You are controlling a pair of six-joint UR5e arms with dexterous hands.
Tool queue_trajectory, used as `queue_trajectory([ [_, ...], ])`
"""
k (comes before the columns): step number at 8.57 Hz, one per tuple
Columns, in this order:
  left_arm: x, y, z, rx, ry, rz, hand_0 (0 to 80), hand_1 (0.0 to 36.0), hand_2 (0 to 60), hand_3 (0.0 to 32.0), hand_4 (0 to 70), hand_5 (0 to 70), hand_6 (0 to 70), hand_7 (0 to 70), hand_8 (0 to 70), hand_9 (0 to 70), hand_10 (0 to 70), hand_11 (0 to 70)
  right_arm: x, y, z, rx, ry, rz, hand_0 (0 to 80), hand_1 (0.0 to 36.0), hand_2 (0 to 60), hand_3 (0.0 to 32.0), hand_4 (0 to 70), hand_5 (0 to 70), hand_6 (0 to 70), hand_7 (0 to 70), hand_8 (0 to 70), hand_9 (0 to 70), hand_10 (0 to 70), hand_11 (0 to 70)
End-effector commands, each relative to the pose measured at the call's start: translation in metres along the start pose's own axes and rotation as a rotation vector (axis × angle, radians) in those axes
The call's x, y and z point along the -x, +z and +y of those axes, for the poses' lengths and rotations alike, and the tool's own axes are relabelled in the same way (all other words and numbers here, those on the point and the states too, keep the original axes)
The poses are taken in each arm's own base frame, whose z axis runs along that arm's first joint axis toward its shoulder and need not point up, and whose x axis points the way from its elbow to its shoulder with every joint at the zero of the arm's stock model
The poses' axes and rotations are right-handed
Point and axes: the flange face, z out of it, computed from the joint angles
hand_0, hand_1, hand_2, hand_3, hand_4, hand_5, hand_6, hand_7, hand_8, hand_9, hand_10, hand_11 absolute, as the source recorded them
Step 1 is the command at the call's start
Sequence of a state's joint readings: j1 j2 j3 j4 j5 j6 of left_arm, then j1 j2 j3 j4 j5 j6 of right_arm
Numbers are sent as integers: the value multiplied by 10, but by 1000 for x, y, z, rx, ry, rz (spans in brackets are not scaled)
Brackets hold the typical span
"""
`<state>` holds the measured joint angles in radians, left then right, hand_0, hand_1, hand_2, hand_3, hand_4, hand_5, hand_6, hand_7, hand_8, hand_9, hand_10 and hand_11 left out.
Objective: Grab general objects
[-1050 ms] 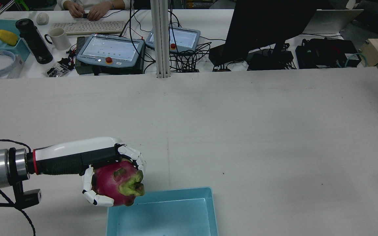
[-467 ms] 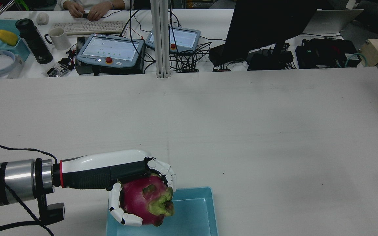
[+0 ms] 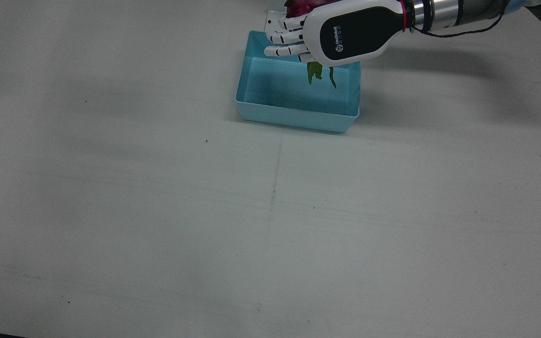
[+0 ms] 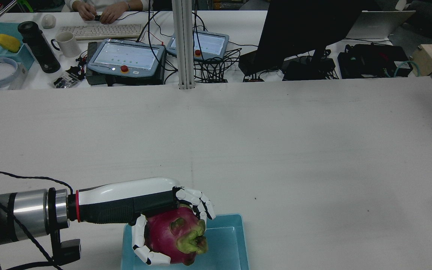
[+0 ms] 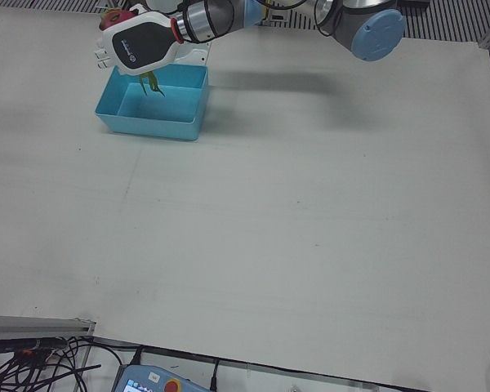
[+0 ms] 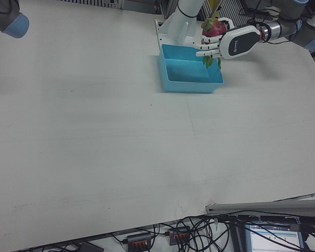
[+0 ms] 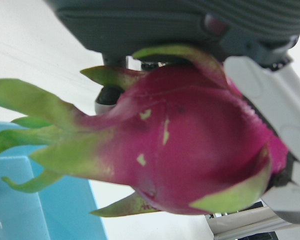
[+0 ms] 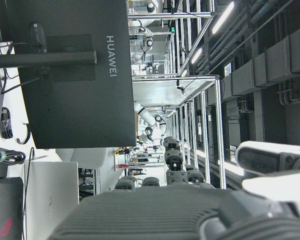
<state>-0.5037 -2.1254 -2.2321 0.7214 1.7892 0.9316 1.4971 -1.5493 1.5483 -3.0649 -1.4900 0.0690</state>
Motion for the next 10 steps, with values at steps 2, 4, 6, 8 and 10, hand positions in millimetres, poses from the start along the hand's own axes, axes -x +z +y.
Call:
queue_trajectory([
  [2,24,15,23,37,-6,-22,600,296,264,0,98,150,44,142,0,14,87,158,0,0,0,-1,0,1,0,0,0,0,0,0,0,0,0,0,0,0],
  [4,27,17,22,37,-6,-31,595,283,199,0,34,0,2,84,0,2,60,120,0,0,0,0,0,-1,0,0,0,0,0,0,0,0,0,0,0,0],
  [6,33,18,21,42,-9,-50,573,247,114,20,28,0,0,26,0,0,26,66,0,0,0,0,0,-1,0,0,0,0,0,0,0,0,0,0,0,0],
  [8,35,19,22,45,-12,-58,575,245,109,20,39,0,0,17,0,0,20,58,0,0,0,0,0,-1,0,0,0,0,0,0,0,0,0,0,0,0],
  [10,53,26,35,69,-34,-90,571,237,86,28,39,0,0,13,0,0,12,46,0,0,0,0,0,-1,0,0,0,0,0,0,0,0,0,0,0,0],
])
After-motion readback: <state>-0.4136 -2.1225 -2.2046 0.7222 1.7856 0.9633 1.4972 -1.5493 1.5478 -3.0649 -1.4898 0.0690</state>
